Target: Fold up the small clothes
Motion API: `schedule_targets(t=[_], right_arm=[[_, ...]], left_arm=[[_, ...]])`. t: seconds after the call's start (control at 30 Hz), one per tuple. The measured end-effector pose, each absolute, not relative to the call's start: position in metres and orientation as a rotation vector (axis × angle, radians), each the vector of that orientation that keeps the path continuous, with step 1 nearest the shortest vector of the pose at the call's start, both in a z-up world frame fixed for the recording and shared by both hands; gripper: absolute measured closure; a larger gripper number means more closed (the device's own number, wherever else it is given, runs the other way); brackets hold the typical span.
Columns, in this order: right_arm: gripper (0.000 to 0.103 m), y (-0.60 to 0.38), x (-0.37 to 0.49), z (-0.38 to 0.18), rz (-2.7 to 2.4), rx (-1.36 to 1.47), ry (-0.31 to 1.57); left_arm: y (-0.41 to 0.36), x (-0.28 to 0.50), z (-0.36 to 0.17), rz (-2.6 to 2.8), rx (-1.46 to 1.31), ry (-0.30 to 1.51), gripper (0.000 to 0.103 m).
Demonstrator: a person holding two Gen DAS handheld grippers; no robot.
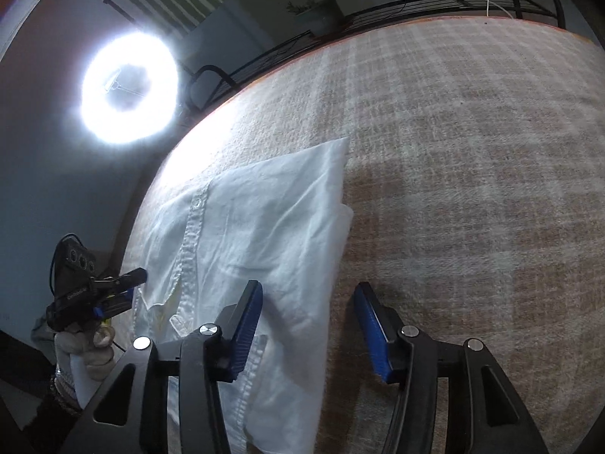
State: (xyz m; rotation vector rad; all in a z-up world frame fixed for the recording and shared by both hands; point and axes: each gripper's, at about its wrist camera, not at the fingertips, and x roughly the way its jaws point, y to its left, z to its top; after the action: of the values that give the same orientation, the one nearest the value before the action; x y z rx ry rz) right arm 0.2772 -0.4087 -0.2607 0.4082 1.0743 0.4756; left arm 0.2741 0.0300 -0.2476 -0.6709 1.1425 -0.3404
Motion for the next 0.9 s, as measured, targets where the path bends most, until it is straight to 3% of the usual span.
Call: schedule_targets(t=[0.17,0.3,0.47,0.9], right_arm=[[0.056,-0.399,0.279,-0.262,0.5,0.414,1.09],[0.078,-0.393,0.281,-0.256,0.489,0.414,1.089],[0.09,-0.384,0.279,-0.237,0.485,0.363,1.058],[0.094,-0.36,0.251,-0.174,0.502,0.212,0.924]], left_arm=[[0.018,0.277,-0.244,-0.321,-0.619,1.138,0.076],[0.005,0.274,-0.235,-0.3,-0.531,1.118,0.085],[-0.018,0.268,-0.214,-0.277,-0.404,1.064,0.092],[-0.074,0.238,-0.15,-0.305,-0.237,0.9,0.094]])
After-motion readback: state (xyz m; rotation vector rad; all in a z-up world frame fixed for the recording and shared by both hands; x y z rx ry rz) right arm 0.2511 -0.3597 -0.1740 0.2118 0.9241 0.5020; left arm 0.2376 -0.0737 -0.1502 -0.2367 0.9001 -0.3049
